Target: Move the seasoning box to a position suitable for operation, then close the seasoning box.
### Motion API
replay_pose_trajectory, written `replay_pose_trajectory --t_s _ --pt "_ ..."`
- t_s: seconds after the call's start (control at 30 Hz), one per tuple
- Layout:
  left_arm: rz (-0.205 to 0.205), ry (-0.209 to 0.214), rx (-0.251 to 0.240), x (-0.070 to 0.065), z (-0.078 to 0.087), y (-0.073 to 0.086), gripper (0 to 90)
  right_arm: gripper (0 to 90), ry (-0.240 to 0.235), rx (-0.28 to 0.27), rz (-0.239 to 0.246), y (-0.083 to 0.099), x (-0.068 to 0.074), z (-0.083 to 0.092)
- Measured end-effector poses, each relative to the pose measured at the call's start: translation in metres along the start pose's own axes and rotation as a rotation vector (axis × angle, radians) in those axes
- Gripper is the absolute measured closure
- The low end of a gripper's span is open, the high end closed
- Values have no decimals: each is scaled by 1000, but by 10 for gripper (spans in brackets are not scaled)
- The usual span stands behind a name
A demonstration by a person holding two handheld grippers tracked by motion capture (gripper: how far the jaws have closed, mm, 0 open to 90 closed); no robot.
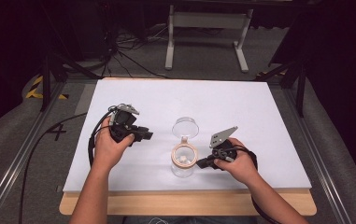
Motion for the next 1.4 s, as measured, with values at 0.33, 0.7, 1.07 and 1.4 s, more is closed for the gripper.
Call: replay_pose_trajectory --t_s 0.33,0.7,1.07,1.4 --pt "-38 11 -40 -9 -13 -14 861 898 31 -33 2 0 4 16" --pt "-50 19 -85 -22 -35 -26 894 898 70 -142 24 -15 16 42" --pt "-24 37 -224 -34 -47 -36 895 899 59 -272 26 -34 29 48" --pt "-33 37 -245 -39 -46 -38 896 899 42 -340 18 -48 35 31"
Point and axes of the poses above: each handheld gripper's, and its own axes: z roughly backward along the jaws, y roughly out of its underside, x roughly to its left, the point moved 7 cm from there along -z, roughly forward along the jaws, and after that the axes turned 13 degrees about -x, right-handed, at the moved point
